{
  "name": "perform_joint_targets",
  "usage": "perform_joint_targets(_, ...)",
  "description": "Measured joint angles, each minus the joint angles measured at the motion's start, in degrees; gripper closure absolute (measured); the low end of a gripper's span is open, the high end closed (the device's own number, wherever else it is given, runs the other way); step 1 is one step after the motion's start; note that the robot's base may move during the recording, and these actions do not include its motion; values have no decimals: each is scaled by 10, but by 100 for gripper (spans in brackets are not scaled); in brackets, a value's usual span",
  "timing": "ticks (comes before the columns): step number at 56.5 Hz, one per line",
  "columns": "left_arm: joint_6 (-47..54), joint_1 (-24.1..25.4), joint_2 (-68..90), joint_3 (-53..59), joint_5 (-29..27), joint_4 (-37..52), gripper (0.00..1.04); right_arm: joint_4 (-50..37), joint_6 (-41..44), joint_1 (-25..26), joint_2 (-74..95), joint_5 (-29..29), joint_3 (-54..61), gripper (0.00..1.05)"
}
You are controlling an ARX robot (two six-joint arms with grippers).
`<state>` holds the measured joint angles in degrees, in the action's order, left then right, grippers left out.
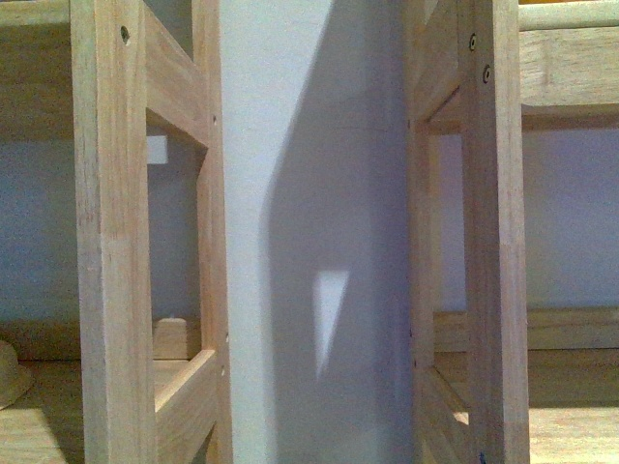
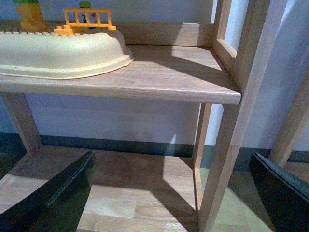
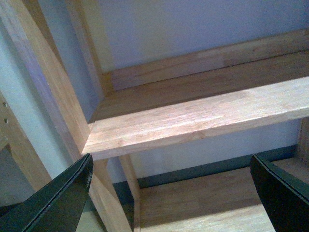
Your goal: Put away toys
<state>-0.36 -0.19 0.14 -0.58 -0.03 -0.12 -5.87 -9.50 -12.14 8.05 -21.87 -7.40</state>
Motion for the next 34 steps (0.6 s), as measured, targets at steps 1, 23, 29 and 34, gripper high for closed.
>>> perform_joint_targets(1, 0, 0, 0, 0, 0, 0, 6, 0, 1, 0, 0, 0, 0, 7)
perform_joint_targets(23, 0, 0, 0, 0, 0, 0, 6, 71, 79, 117, -23, 218, 5, 44)
perform_joint_targets(29, 0, 0, 0, 0, 0, 0, 6, 69, 85, 118, -30, 217, 17, 61)
perform_joint_targets(34, 0, 0, 0, 0, 0, 0, 6, 67, 89, 119, -35, 217, 26, 77)
